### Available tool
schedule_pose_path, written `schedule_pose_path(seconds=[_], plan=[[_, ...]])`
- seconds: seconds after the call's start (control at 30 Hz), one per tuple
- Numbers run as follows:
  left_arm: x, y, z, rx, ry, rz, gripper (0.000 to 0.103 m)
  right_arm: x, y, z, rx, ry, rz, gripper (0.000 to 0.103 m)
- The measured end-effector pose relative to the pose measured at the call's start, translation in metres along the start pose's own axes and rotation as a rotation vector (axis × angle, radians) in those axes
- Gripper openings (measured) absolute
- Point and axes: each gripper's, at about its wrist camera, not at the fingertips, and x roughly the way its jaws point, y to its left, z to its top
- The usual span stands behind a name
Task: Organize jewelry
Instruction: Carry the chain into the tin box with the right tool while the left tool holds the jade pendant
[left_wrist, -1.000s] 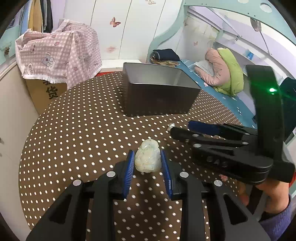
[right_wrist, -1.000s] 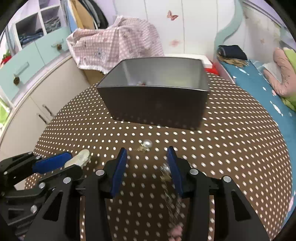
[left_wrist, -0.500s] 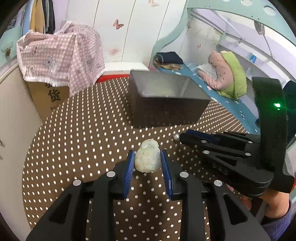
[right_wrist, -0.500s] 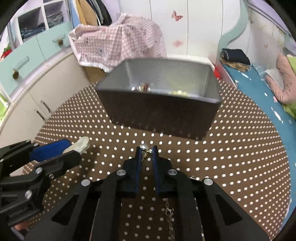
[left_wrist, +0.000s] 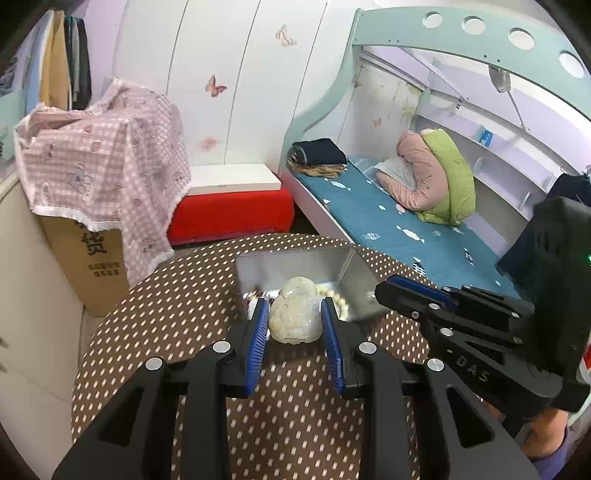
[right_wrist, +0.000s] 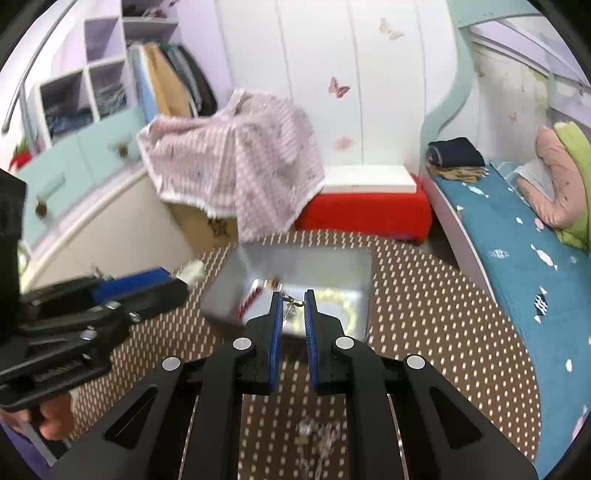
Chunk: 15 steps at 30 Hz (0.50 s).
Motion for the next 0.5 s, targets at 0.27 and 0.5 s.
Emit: schedule_pose_path(seconds=[0.27, 0.5], plan=[[0.063, 0.008, 0.006, -0.034, 0.133, -0.014, 0.028, 0.037, -0.022, 0.007, 0.058, 0.042, -0.012, 0.012], [0.062, 0.01, -0.001, -0.038, 0.12, -0.01, 0.043, 0.05, -0.024, -0.002, 0.071, 0.064, -0.008, 0.013]])
